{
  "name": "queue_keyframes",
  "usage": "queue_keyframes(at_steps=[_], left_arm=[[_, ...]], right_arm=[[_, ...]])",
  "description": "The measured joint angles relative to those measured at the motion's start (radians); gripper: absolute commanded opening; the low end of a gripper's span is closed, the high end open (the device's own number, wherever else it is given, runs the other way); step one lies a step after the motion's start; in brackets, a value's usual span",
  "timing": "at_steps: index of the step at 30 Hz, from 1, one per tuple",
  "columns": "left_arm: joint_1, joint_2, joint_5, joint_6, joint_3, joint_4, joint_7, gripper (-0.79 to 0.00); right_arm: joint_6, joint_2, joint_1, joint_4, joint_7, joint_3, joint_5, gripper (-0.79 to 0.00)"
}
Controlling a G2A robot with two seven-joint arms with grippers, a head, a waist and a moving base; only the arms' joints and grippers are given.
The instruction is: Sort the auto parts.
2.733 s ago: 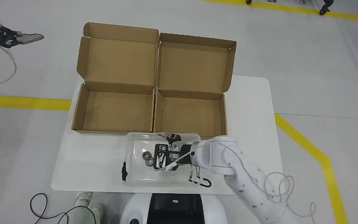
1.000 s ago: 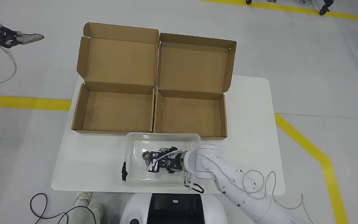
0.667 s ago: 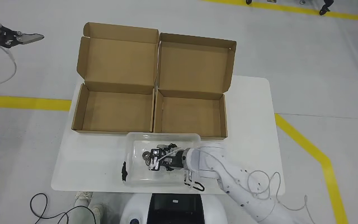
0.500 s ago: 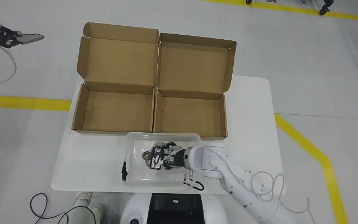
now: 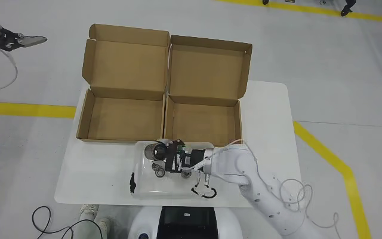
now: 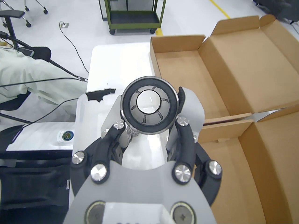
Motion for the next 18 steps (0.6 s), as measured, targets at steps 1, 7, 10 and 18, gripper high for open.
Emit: queue_keyframes(at_steps=[1, 7, 10, 18], left_arm=[[0.000, 0.000, 0.000, 0.000, 0.000, 0.000, 0.000, 0.000], [0.000, 0.000, 0.000, 0.000, 0.000, 0.000, 0.000, 0.000], [0.000, 0.000, 0.000, 0.000, 0.000, 0.000, 0.000, 0.000], [0.000, 0.000, 0.000, 0.000, 0.000, 0.000, 0.000, 0.000]], right_arm=[[0.000, 0.001, 0.004, -0.015, 0.004, 0.005, 0.002, -0.785], [0.004, 0.004, 0.037, -0.108, 0.008, 0.040, 0.022, -0.785], [0.006, 0.004, 0.056, -0.120, -0.016, 0.060, 0.038, -0.785], [-0.022, -0.003, 0.135, -0.091, -0.143, 0.087, 0.056, -0.785]])
